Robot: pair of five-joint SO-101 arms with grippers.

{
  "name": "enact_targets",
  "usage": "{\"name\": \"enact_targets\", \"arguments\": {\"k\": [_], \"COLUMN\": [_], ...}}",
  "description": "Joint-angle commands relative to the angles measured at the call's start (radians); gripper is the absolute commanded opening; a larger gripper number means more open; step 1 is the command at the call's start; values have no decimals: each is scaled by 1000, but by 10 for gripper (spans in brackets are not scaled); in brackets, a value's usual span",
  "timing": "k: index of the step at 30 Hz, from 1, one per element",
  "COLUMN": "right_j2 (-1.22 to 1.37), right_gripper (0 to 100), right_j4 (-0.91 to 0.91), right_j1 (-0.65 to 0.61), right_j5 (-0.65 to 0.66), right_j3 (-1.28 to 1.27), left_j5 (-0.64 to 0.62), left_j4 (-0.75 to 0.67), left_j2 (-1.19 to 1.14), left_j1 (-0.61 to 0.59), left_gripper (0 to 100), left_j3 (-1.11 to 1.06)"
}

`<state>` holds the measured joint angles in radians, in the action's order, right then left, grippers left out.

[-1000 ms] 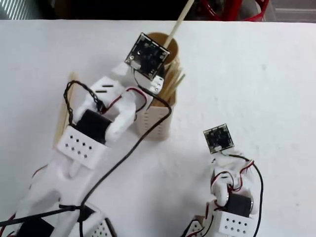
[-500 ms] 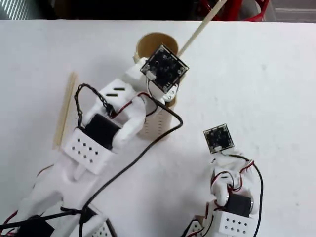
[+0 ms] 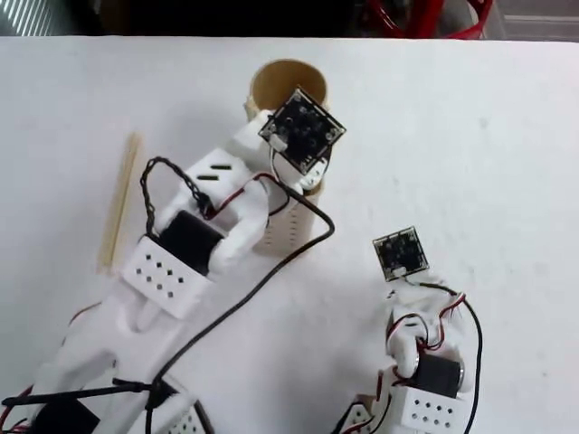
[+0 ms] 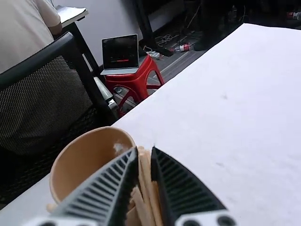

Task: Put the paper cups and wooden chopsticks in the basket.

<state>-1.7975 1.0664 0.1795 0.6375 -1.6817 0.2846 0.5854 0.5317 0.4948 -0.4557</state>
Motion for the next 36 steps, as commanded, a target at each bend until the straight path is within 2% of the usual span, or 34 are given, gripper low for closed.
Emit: {"name": "enact_targets", "arguments": {"k": [1,6,14,20,24,31,36], "right_j2": [-7,-7,-7,-7,-7,-7,-7], "right_gripper": [18,18,18,18,18,18,18], "right_j4": [-1,-1,-1,-1,-1,-1,-1], "right_j1": [-4,-4,-4,-4,-4,-4,-4], "right_j5": [0,0,0,0,0,0,0], "right_j3": [-9,-9,-9,-9,-9,-9,-9], "left_j5": [2,6,0,0,0,8,-2], "left_j4": [-18,0,126,216,227,152,-11], "left_j2": [44,82,271,297,298,295,237], "left_j1": [4,-42,-257,-401,-499,-680,-760], "left_gripper": [72,72,72,72,72,72,76], "left_j3": [9,35,137,126,12,-348,-491]}}
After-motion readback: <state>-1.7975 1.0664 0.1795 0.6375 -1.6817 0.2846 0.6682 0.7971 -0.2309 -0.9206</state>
